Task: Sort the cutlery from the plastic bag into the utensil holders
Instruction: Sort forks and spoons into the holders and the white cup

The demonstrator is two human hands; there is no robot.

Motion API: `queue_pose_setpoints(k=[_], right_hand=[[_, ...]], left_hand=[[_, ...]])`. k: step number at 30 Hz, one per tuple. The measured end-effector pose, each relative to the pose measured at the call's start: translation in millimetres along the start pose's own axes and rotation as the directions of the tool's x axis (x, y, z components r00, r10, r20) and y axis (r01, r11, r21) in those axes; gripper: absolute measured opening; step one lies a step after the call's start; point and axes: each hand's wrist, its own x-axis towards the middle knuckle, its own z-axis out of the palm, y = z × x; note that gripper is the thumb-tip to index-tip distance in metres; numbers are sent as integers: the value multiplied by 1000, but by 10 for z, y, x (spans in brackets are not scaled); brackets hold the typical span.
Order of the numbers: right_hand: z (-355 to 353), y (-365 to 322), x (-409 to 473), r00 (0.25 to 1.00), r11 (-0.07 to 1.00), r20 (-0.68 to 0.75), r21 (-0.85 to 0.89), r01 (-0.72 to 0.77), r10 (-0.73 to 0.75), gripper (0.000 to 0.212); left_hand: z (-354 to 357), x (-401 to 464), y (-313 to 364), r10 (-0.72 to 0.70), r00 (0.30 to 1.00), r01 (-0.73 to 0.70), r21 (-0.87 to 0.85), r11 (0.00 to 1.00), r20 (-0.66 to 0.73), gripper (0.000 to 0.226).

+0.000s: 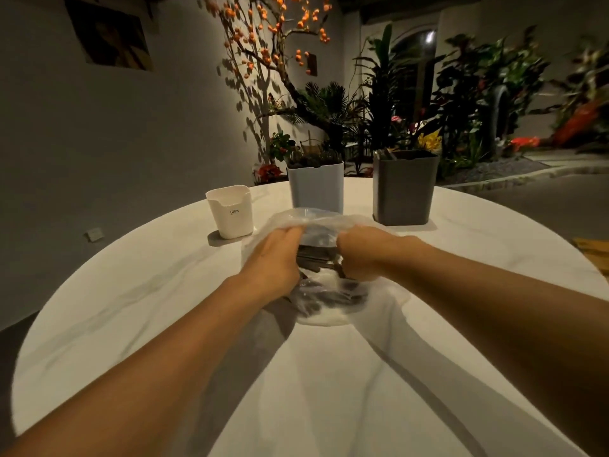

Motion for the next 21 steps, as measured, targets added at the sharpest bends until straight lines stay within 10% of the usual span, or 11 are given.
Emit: queue_pose_setpoints(k=[4, 8, 14, 21], right_hand=[[212, -106, 140, 996, 968, -82, 246, 47, -27, 19], [456, -188, 211, 987, 964, 46, 212, -158, 152, 82], [480, -232, 203, 953, 979, -293, 163, 125, -73, 34], [351, -122, -49, 932, 899, -358, 387, 204, -57, 48]], left_hand=[[125, 58, 66, -2, 990, -17, -136, 991, -143, 79], [347, 19, -26, -85, 974, 39, -213, 976, -211, 56], [460, 54, -156, -21, 984, -22, -237, 971, -175, 44], [427, -1, -193, -28, 992, 9, -155, 988, -126, 50]])
